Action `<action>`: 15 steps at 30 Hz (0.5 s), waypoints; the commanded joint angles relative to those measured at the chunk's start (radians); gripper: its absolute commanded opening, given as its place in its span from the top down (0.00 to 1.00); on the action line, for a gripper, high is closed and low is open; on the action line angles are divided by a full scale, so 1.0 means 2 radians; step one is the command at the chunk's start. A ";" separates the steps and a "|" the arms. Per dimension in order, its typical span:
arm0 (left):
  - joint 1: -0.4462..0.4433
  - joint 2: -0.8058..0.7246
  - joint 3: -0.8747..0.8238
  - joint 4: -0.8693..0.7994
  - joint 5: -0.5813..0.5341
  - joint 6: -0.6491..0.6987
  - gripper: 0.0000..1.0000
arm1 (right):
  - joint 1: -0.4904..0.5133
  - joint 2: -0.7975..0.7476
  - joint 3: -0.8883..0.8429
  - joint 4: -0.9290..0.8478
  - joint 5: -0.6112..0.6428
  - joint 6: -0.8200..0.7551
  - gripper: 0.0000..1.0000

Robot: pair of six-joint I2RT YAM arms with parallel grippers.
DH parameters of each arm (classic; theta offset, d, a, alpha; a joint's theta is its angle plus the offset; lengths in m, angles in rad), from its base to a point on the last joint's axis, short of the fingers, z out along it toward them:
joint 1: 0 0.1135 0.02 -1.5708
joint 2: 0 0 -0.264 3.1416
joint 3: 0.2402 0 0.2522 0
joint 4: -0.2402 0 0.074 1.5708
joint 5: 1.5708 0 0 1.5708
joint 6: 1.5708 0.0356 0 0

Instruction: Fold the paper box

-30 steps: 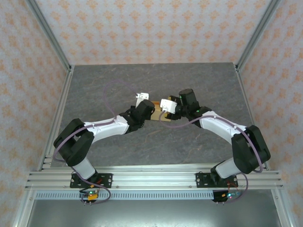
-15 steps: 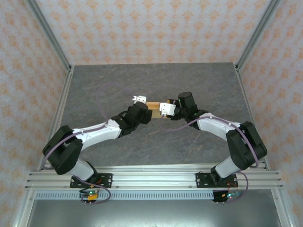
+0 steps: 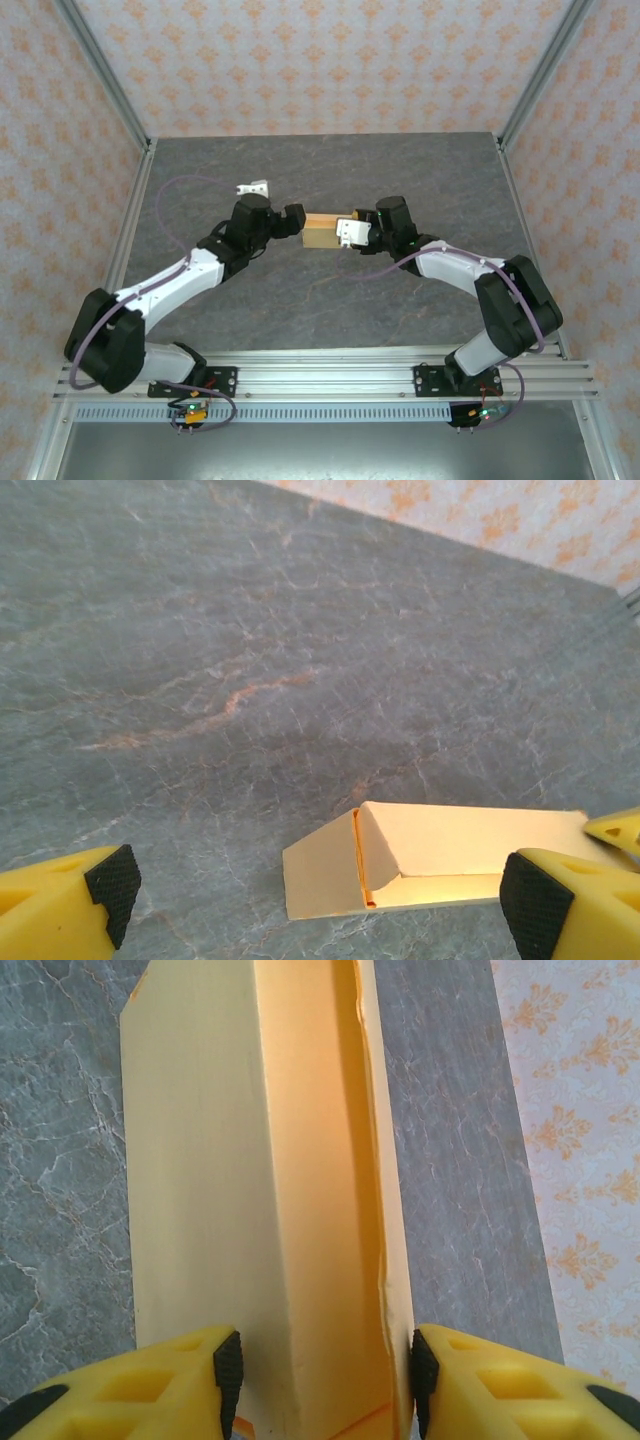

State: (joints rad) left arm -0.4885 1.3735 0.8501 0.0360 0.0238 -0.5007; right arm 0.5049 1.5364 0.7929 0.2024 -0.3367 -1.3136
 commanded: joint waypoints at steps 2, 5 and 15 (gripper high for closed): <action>0.001 0.067 0.037 0.006 0.032 0.009 0.07 | 0.004 0.018 -0.012 -0.061 0.014 -0.007 0.50; 0.002 0.102 0.042 0.013 0.030 0.007 0.12 | 0.004 0.019 -0.008 -0.071 0.020 -0.006 0.49; 0.014 0.152 -0.015 0.045 -0.007 -0.001 0.25 | 0.004 0.010 -0.007 -0.058 -0.013 0.026 0.46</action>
State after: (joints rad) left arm -0.4747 1.6283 0.8780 0.1894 0.0643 -0.5087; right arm 0.5098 1.5421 0.7933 0.1825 -0.3336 -1.3060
